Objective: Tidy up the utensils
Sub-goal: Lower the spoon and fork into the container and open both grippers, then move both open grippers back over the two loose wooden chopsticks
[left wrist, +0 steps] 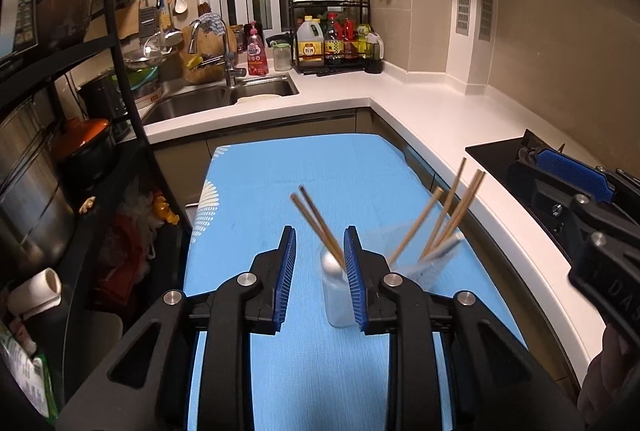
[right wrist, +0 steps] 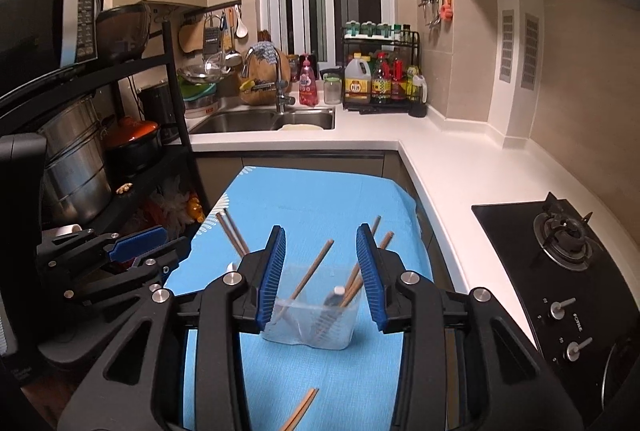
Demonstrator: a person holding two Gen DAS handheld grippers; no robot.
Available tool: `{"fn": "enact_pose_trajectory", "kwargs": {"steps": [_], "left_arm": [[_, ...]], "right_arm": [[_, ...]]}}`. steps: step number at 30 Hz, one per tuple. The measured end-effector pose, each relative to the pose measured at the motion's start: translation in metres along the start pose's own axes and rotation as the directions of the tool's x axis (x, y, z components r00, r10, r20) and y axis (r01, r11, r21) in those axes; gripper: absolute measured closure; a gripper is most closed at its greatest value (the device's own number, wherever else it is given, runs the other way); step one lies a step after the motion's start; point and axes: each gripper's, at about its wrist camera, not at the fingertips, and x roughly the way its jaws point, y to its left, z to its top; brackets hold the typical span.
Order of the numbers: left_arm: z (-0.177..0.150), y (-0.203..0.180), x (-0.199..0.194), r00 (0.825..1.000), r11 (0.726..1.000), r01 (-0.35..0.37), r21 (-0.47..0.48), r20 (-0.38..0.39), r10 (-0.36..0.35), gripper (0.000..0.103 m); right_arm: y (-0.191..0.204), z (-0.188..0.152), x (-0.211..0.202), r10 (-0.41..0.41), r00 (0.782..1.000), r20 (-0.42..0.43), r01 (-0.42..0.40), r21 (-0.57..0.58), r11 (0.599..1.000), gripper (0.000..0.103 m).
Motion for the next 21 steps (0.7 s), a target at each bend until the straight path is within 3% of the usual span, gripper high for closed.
{"fn": "enact_pose_trajectory", "kwargs": {"steps": [8,9,11,12,15,21], "left_arm": [[-0.074,0.009,-0.038,0.995,0.994,0.098,-0.051,0.03,-0.096,0.078],[-0.085,0.009,-0.039,0.995,0.993,0.102,-0.053,0.029,-0.1,0.078],[-0.114,0.009,-0.041,0.994,0.992,0.11,-0.058,0.024,-0.108,0.08],[-0.128,0.009,-0.042,0.993,0.992,0.113,-0.057,0.022,-0.112,0.086],[-0.167,0.01,-0.045,0.994,0.992,0.108,-0.063,0.01,-0.108,0.088],[-0.228,0.018,-0.06,0.999,0.995,0.038,-0.089,0.036,-0.035,0.089]], "right_arm": [[0.003,-0.059,-0.051,-0.004,1.0,0.012,0.004,0.026,1.0,0.065],[0.003,-0.071,-0.056,-0.001,1.0,0.006,0.001,0.036,0.999,0.067],[0.005,-0.095,-0.061,0.011,1.0,-0.012,-0.01,0.054,0.998,0.083],[0.006,-0.11,-0.063,0.016,1.0,-0.024,-0.015,0.063,0.998,0.086],[0.008,-0.153,-0.064,0.017,0.998,-0.059,-0.011,0.104,0.994,0.091],[0.023,-0.238,-0.063,0.008,0.994,-0.113,0.011,0.165,0.986,0.088]]}}
